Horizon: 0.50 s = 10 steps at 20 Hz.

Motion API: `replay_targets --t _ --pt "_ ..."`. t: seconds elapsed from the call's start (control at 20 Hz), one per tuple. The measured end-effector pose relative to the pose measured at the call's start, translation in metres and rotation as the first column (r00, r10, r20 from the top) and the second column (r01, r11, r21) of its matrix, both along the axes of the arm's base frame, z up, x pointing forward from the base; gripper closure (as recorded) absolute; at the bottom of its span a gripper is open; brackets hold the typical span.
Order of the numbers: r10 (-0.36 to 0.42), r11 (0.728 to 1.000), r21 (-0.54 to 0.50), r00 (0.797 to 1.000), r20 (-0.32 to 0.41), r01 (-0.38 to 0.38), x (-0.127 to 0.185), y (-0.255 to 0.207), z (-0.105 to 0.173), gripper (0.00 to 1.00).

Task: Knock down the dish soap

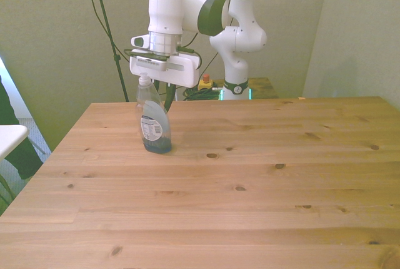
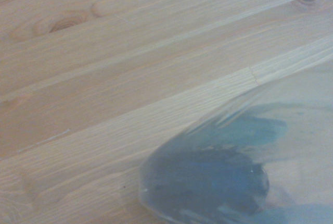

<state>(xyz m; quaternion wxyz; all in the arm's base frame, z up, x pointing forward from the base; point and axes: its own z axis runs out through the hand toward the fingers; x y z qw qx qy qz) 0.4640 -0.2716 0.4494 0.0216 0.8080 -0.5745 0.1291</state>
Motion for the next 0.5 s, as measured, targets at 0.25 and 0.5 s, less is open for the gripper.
replay_targets --t 0.25,0.5 --pt "-0.011 1.000 -0.001 1.000 0.000 0.011 0.000 -0.007 -0.001 1.00" --pt "-0.016 1.000 -0.012 1.000 0.011 0.017 0.008 -0.012 0.005 1.00"
